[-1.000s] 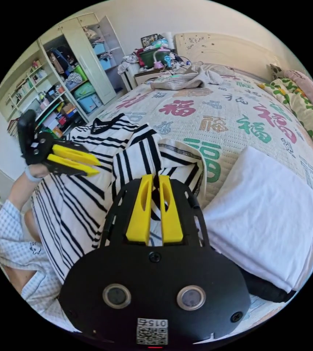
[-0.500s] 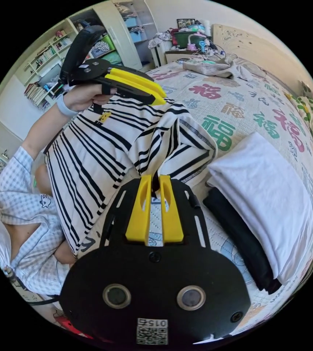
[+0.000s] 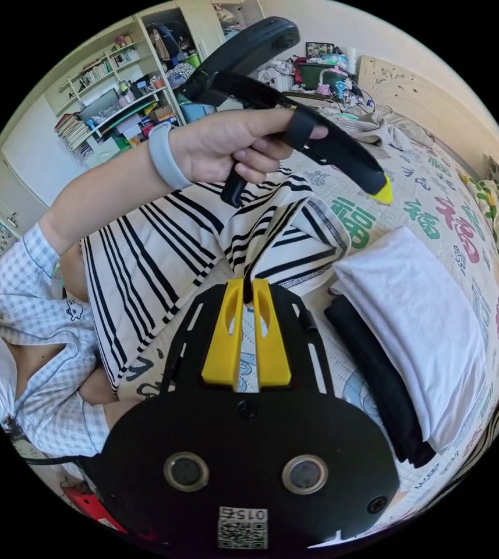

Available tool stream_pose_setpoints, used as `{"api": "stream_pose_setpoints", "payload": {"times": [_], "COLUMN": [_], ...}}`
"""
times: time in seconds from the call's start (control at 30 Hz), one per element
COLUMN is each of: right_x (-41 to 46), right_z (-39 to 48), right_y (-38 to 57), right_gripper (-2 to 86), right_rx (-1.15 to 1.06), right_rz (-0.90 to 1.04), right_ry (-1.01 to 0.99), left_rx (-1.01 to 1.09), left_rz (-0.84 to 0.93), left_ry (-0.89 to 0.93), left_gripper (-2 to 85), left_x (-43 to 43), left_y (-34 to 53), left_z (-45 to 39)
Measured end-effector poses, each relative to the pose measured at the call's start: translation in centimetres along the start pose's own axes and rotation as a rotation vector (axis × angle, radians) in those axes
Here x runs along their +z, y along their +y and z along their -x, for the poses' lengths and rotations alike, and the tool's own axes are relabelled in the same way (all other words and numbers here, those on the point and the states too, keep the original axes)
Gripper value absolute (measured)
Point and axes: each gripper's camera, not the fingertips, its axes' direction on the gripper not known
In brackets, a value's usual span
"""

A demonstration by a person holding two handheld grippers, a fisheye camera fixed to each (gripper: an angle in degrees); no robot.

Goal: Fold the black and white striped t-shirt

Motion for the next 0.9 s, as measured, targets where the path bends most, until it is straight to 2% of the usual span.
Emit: {"api": "stream_pose_setpoints", "payload": {"times": [0.1, 0.17, 0.23, 0.4, 0.53, 0.57, 0.63, 0.73, 0.8, 0.9], "right_x": [0.5, 0.2, -0.5, -1.1, -0.2, -0.2, -1.1, -4.1, -5.0, -4.2], "right_z": [0.3, 0.0, -0.2, 0.1, 0.5, 0.6, 0.2, -0.1, -0.1, 0.0], "right_y": [-0.1, -0.2, -0.2, -1.0, -2.1, -2.1, -1.4, 0.3, 0.9, 0.7], "right_gripper": [1.6, 0.7, 0.5, 0.8, 0.0, 0.0, -0.1, -0.1, -0.1, -0.1], "right_rx": [-0.025, -0.009, 0.011, 0.017, -0.03, -0.022, 0.091, 0.169, 0.201, 0.234], "right_rz": [0.06, 0.042, 0.008, -0.042, 0.009, 0.017, 0.041, -0.121, -0.161, -0.055], "right_ry": [0.004, -0.02, -0.017, -0.005, -0.03, -0.006, 0.129, 0.128, 0.122, 0.124], "left_rx": [0.065, 0.099, 0.147, 0.233, 0.215, 0.201, 0.092, -0.127, -0.192, -0.168], "left_rz": [0.174, 0.263, 0.333, 0.424, 0.337, 0.314, 0.157, -0.048, -0.095, 0.002], "left_ry": [-0.113, -0.087, -0.144, -0.242, -0.208, -0.203, -0.167, -0.044, 0.002, -0.019], "left_gripper": [4.5, 6.5, 7.8, 4.4, 0.7, 0.6, 0.0, -0.5, -0.6, -0.5], "left_x": [2.1, 3.4, 4.9, 7.6, 6.1, 5.6, 2.4, -1.1, -1.1, 1.7], "left_y": [-0.8, -1.2, -1.7, -2.6, -3.2, -3.3, -3.5, -3.1, -2.8, -3.5], "left_z": [-0.1, -0.3, -1.0, -2.1, -2.0, -1.8, -0.7, 1.8, 2.5, 2.3]}}
